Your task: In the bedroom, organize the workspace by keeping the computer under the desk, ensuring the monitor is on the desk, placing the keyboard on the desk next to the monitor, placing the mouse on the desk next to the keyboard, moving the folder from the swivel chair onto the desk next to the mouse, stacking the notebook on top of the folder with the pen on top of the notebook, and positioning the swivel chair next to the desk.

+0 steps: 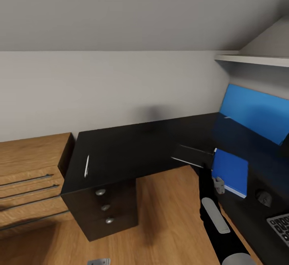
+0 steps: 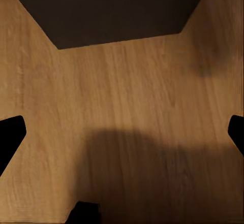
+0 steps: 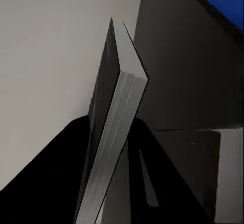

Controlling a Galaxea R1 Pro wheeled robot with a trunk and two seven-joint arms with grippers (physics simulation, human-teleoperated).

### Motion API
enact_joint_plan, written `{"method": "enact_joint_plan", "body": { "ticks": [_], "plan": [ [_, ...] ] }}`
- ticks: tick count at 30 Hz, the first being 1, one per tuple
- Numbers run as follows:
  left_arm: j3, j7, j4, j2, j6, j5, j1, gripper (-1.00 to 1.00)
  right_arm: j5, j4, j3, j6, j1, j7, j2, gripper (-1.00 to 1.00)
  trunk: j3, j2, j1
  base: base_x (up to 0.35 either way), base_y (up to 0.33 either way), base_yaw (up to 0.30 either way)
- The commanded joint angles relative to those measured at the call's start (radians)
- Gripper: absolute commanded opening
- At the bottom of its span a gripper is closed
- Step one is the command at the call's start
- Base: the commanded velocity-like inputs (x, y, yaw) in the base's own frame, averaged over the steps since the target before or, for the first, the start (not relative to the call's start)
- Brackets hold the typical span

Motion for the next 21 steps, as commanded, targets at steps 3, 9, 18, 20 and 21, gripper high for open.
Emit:
{"method": "enact_joint_plan", "body": {
  "ticks": [3,9,18,20,21],
  "plan": [
    [-0.003,0.01,0.0,0.001,0.004,0.008,0.0,1.0,-0.009,0.001,0.001,-0.003,-0.001,0.008,-0.002,-1.0,-0.004,-0.001,0.0,-0.123,-0.232,-0.172],
    [-0.003,0.011,0.012,0.003,0.003,0.007,0.0,1.0,-0.01,0.001,-0.004,-0.003,-0.001,0.008,-0.006,-1.0,-0.011,-0.001,0.0,0.027,-0.282,-0.137],
    [-0.002,0.011,0.013,0.003,0.003,0.007,0.0,1.0,-0.008,-0.005,-0.007,0.002,-0.001,0.011,-0.007,-1.0,-0.013,-0.001,0.0,0.031,-0.138,-0.024],
    [-0.003,0.011,0.013,0.003,0.003,0.007,0.0,1.0,-0.007,-0.005,-0.007,0.003,-0.001,0.011,-0.007,-1.0,-0.013,-0.001,0.0,0.006,-0.027,-0.004],
    [-0.002,0.011,0.013,0.003,0.003,0.007,0.0,1.0,-0.007,-0.004,-0.008,0.003,-0.001,0.011,-0.007,-1.0,-0.013,-0.001,0.0,0.004,-0.019,-0.003]
  ]
}}
